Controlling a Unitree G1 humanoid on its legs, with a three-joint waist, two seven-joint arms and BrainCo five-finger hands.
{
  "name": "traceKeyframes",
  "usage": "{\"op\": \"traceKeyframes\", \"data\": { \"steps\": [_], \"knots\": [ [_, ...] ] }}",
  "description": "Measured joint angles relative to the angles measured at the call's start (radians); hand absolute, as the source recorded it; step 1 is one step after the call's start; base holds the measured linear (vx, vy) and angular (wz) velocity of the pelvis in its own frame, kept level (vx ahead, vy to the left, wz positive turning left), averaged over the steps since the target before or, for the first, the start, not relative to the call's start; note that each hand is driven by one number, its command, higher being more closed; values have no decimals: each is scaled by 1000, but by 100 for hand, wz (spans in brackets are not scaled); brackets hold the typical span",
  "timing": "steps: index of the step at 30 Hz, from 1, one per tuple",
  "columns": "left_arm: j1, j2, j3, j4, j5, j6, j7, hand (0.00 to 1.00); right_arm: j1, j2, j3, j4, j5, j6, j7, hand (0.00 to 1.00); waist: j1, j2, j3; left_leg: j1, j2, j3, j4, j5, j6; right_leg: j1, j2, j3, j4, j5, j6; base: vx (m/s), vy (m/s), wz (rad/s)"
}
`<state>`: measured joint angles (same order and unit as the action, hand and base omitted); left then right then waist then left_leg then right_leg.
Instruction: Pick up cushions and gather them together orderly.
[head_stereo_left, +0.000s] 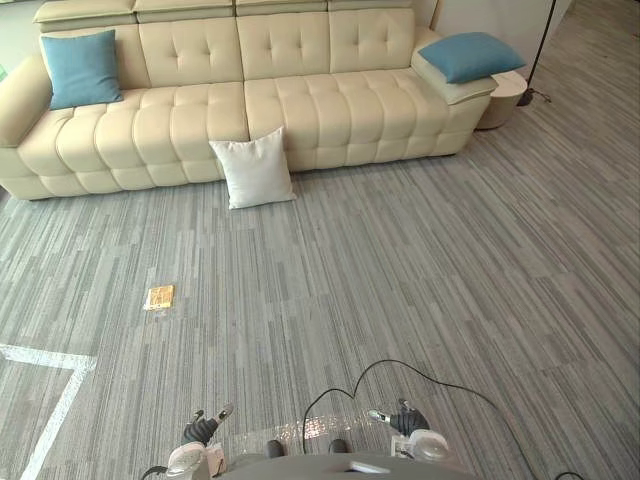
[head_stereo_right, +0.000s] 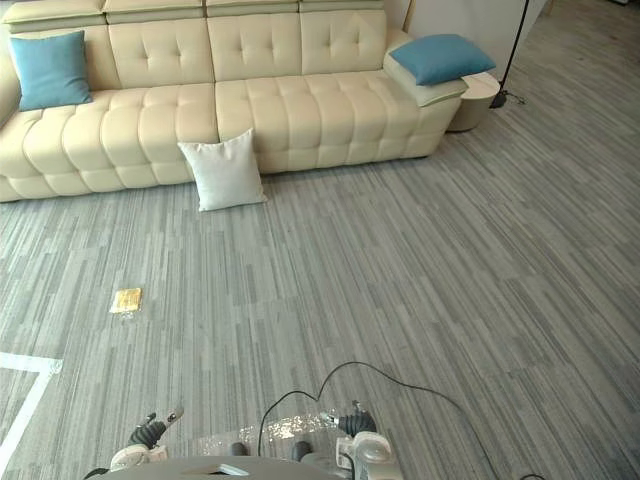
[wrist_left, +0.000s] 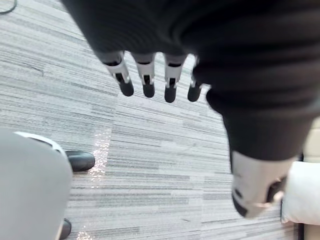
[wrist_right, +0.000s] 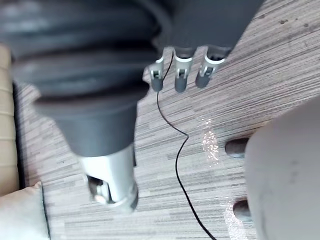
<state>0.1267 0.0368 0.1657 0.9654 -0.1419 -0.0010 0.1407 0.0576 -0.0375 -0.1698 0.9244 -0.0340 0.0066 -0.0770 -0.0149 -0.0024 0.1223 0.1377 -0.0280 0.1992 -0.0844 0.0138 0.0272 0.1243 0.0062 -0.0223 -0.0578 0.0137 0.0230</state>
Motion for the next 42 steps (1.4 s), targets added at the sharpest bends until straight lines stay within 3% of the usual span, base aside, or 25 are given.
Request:
{"op": "traceKeyframes", "data": {
  "steps": [21,42],
  "knots": [
    [-25,-22,90,34,49,4,-16,0,-27,29,-193,96,-10,41,0,0,15,-6,2,9,0,3,-2,-1,-1,17,-2,-9,-11,-4,8,-14,-12,0],
    [-35,-29,90,34,48,3,-13,0,-30,38,-237,114,52,39,-17,0,28,-11,6,-9,-8,-56,-2,-1,-1,31,-9,-74,-18,-16,10,-11,-23,8]
  ]
}}
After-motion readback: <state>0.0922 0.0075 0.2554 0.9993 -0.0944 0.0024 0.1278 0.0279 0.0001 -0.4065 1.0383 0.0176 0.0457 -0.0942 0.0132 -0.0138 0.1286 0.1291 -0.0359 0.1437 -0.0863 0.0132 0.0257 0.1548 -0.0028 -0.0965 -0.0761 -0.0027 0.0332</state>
